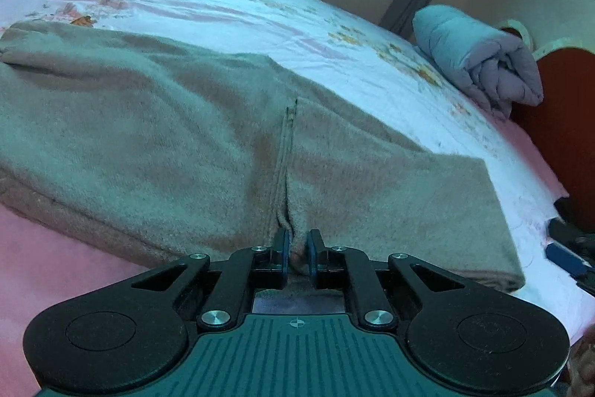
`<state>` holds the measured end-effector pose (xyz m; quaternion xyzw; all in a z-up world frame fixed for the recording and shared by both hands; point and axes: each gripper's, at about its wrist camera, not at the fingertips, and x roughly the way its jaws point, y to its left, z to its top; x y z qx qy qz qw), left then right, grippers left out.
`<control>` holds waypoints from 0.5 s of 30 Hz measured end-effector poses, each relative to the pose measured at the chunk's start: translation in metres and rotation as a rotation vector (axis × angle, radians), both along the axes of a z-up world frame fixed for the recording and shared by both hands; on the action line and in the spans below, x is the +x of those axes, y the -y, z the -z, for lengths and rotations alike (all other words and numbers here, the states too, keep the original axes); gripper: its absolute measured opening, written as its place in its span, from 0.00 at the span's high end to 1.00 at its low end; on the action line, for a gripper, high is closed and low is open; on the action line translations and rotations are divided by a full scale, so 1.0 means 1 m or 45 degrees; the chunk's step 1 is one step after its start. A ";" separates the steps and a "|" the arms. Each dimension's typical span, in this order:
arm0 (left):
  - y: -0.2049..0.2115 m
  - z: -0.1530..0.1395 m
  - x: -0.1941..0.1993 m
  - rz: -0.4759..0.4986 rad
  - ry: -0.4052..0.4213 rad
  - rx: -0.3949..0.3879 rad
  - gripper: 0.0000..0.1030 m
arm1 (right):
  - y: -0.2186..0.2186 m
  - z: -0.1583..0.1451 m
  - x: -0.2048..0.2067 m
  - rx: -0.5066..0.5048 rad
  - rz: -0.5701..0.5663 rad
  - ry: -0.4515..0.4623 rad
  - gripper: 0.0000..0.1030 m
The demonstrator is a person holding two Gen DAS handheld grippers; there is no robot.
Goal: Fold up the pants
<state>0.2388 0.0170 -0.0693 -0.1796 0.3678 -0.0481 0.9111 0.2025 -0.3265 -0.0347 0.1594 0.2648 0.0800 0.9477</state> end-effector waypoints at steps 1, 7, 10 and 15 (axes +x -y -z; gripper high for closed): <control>-0.002 -0.002 0.002 -0.007 -0.006 -0.010 0.87 | -0.005 0.008 0.012 -0.059 -0.003 -0.096 0.29; 0.001 -0.014 -0.002 -0.007 -0.009 0.092 0.47 | -0.015 0.030 0.047 -0.155 -0.013 -0.372 0.32; 0.002 -0.017 -0.008 -0.041 0.042 0.184 0.17 | -0.009 0.017 0.028 -0.097 0.000 -0.229 0.32; 0.002 -0.006 0.002 -0.009 -0.028 0.196 0.17 | -0.002 0.010 0.014 -0.053 0.046 -0.153 0.31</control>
